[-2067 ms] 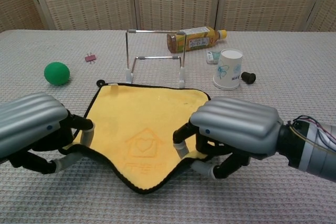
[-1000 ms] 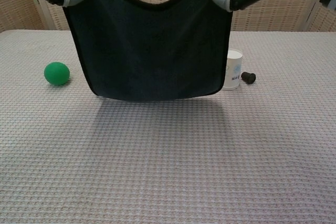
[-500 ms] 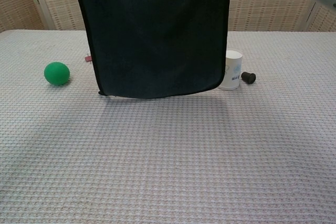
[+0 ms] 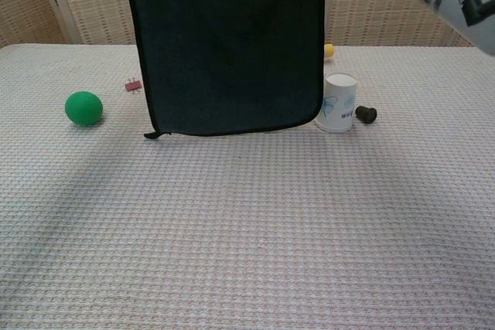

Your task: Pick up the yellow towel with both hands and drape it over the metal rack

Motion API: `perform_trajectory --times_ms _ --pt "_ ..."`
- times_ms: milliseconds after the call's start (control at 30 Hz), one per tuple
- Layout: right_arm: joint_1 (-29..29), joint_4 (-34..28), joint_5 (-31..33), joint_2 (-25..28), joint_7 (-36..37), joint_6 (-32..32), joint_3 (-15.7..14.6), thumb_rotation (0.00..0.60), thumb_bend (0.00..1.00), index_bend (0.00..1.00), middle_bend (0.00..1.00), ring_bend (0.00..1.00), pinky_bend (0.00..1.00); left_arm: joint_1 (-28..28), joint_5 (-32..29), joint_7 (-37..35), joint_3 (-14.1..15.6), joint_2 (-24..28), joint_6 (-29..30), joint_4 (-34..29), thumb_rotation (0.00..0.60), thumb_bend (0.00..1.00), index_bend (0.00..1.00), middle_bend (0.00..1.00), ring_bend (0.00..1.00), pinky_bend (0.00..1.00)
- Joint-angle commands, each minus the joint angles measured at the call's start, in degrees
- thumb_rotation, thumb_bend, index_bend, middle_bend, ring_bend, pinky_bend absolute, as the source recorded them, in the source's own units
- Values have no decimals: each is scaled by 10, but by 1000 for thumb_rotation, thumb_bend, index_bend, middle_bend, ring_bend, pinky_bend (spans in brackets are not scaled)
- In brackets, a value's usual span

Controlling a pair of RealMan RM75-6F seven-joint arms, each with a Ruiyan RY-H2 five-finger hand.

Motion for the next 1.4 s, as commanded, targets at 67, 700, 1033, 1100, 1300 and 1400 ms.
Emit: perform_trajectory --times_ms 67,700,1033,1100,1300,1400 --pt "18 35 18 -14 3 -10 8 600 531 754 995 1000 1000 -19 -33 -9 -14 -16 -21 36 600 474 641 1000 838 985" --pt "76 186 40 -74 36 -35 11 600 531 754 994 1000 1000 -65 -97 10 -11 -65 -70 169 600 474 638 1000 834 983" --pt "110 244 47 -97 32 -55 11 600 531 754 993 1000 1000 -90 -118 13 -14 -95 -98 236 600 474 626 1000 829 978" --pt "117 259 48 -102 32 -57 12 600 531 754 991 1000 1000 -96 -124 16 -14 -102 -104 252 600 474 625 1000 828 978" --pt "134 303 56 -114 19 -74 9 600 518 722 982 1000 1000 -108 -136 25 -11 -116 -126 286 600 472 588 995 819 972" --pt "138 316 68 -119 8 -86 10 600 474 566 967 1000 1000 -113 -145 34 -8 -119 -140 295 600 439 466 918 760 966"
